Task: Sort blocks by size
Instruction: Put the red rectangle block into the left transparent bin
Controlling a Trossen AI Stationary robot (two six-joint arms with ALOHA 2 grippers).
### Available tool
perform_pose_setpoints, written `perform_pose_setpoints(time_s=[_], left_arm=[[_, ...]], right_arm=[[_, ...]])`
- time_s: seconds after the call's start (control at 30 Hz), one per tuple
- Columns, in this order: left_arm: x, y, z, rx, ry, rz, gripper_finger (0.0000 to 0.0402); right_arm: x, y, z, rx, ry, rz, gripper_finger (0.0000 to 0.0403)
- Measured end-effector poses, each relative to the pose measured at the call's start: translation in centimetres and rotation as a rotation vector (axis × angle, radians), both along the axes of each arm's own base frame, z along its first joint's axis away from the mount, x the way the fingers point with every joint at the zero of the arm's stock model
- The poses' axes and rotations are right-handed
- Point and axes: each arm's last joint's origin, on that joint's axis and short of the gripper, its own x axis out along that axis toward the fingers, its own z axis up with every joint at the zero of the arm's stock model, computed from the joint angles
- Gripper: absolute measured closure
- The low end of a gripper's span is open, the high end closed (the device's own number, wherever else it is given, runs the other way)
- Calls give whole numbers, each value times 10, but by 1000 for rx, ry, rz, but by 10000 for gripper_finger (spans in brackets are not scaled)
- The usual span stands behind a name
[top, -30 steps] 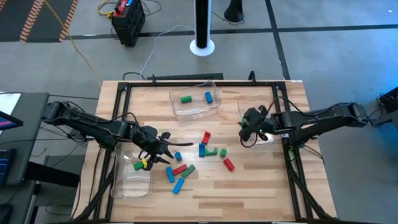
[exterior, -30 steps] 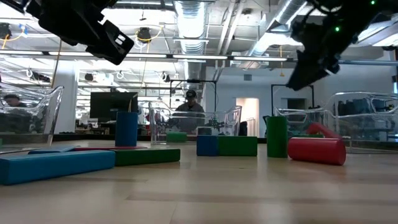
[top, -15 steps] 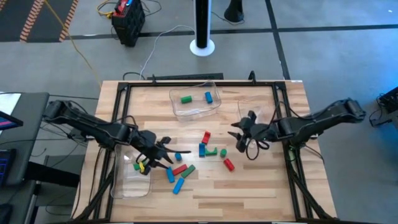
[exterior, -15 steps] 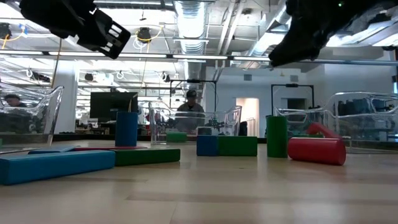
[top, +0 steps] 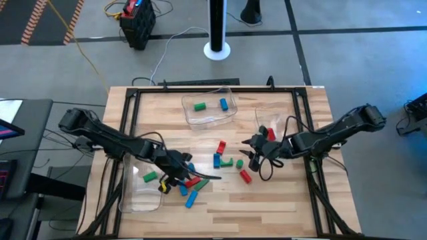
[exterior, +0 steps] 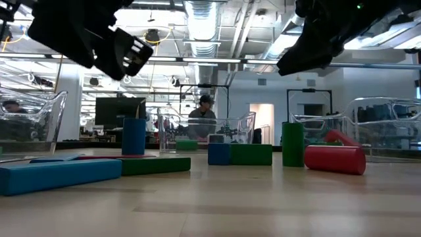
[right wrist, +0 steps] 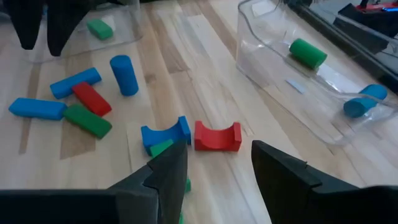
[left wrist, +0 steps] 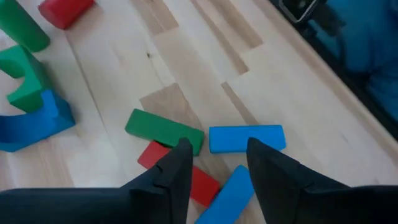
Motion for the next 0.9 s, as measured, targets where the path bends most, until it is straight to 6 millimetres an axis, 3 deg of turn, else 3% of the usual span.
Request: perform_pose_setpoints(time_s=[0.23, 0.47, 0.9], left_arm=[[21, -9, -19, 39, 114, 14, 207], [37, -9, -39, 175, 253, 152, 208], [41, -10, -43, 52, 323, 242, 210]], right_arm=[[0, 3, 1, 8, -20, 12, 196], [1, 7, 4, 4, -43, 33, 196], [1, 7, 4, 1, -43, 35, 196]])
